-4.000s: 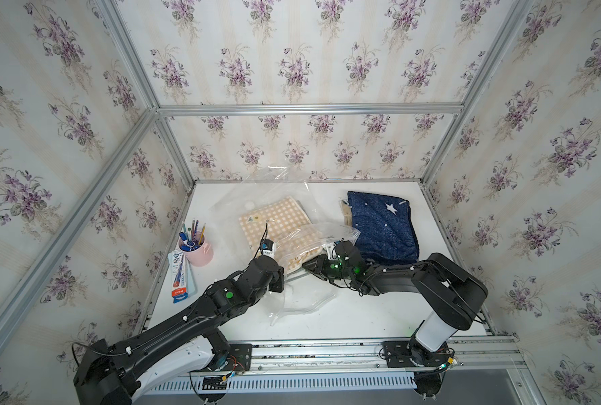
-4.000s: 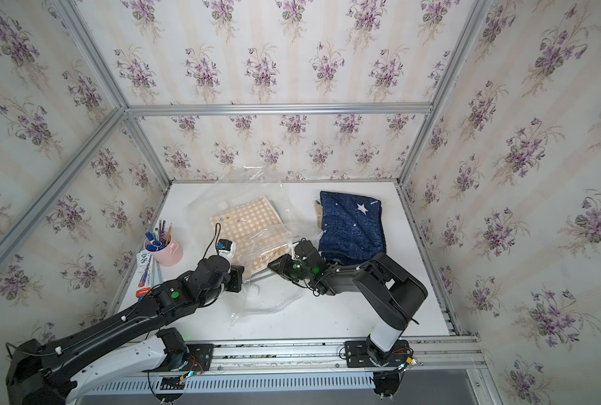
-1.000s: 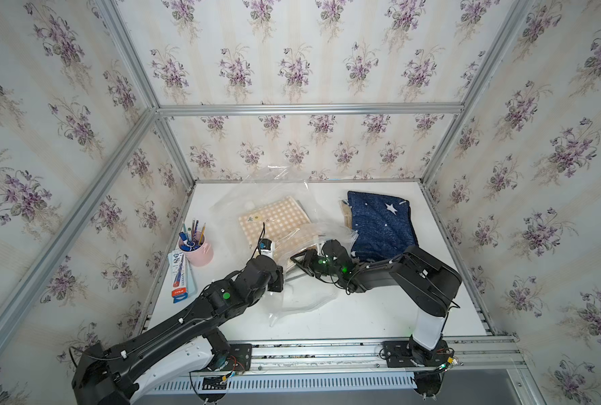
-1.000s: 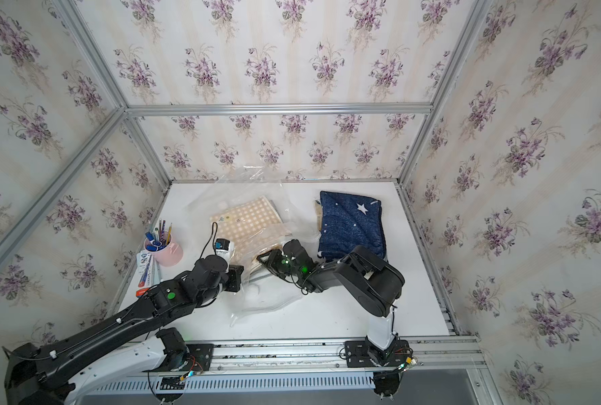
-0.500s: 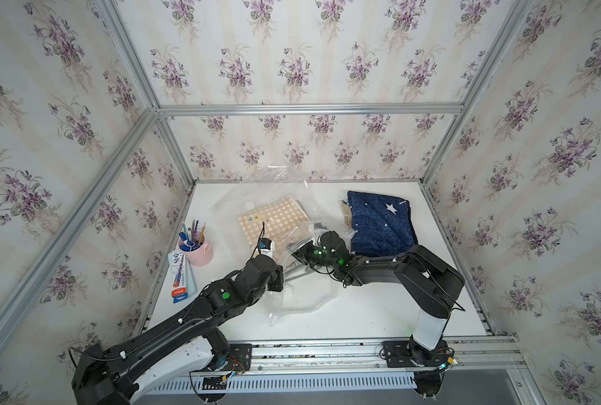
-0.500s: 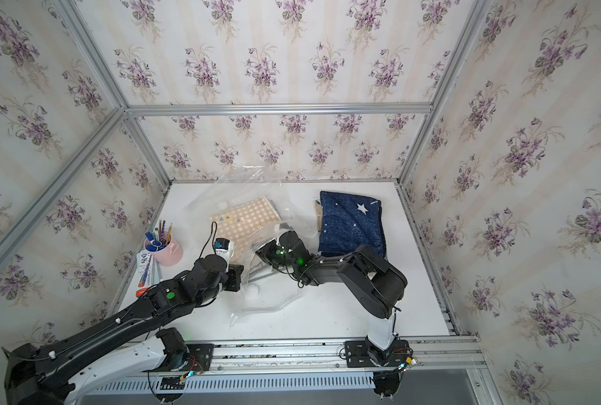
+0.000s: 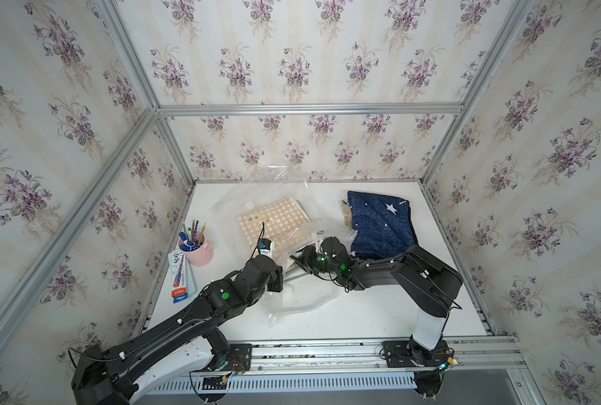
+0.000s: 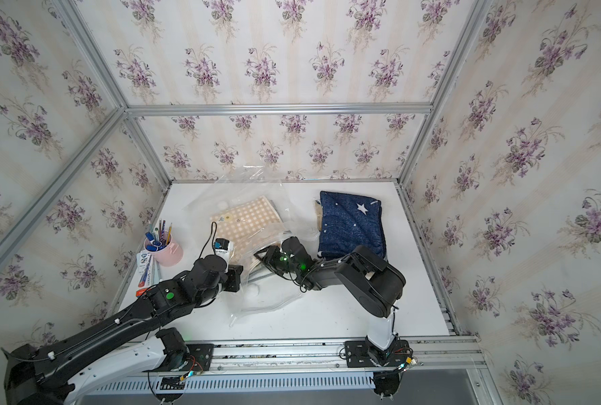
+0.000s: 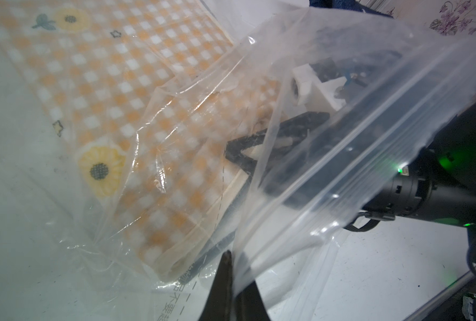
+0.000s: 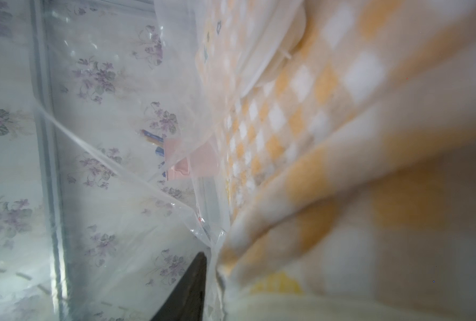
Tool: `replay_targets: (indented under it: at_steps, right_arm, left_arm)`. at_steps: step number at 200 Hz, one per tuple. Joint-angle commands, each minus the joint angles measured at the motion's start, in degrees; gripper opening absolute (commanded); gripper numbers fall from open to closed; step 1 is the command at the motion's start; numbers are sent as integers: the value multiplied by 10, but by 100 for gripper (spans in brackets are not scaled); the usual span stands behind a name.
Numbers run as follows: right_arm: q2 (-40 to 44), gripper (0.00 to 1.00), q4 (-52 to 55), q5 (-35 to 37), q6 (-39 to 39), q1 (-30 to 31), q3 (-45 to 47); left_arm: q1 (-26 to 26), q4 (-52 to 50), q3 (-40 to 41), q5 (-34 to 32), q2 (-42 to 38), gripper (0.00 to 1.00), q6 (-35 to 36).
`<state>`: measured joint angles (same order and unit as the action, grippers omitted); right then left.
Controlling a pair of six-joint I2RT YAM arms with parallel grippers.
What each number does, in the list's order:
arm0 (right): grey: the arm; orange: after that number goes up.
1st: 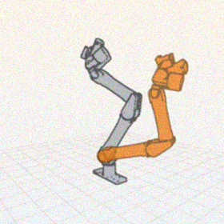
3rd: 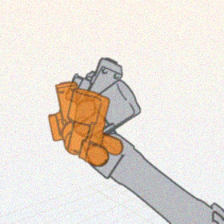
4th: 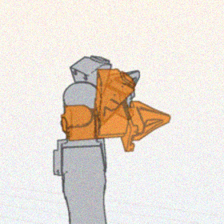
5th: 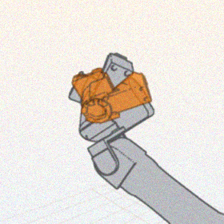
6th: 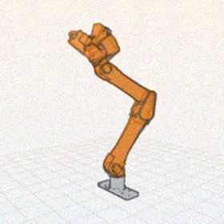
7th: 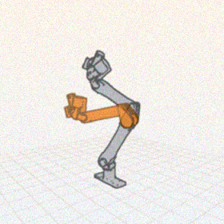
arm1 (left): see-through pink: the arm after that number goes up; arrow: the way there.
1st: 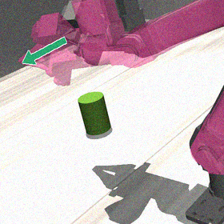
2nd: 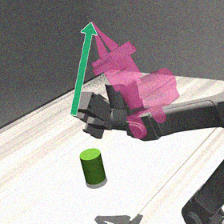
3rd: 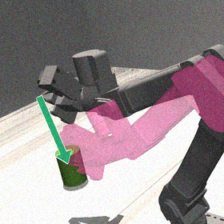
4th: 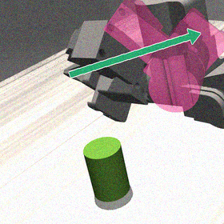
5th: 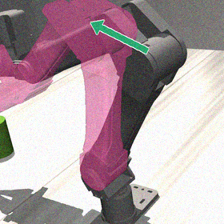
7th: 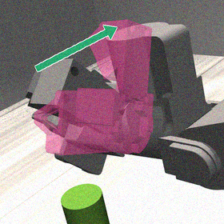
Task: Take the blanket out of the vacuum bag
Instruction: Take out the blanket from the vacuum bag.
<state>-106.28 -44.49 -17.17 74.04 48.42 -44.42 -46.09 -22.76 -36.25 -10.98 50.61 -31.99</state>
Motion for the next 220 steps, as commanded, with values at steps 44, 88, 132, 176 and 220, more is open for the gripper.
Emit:
replay_targets:
  at_steps: [44,88,132,176,220]
  right_arm:
    - [-31,47,-76,74,100,10,11]
    - [-57,45,-119,144,128,39,0]
    - [-66,39,-106,166,124,42,-23]
    - [-59,6,-130,148,121,42,-16]
    - [-6,0,-149,121,95,48,8]
  left_arm:
    - [0,7,0,-3,-2,7,-2]
    - [0,4,-5,0,-3,7,1]
    - [0,-2,2,0,-15,7,-2]
    - [0,-17,-6,-6,-25,7,1]
    - [0,-41,-26,-17,-41,8,18]
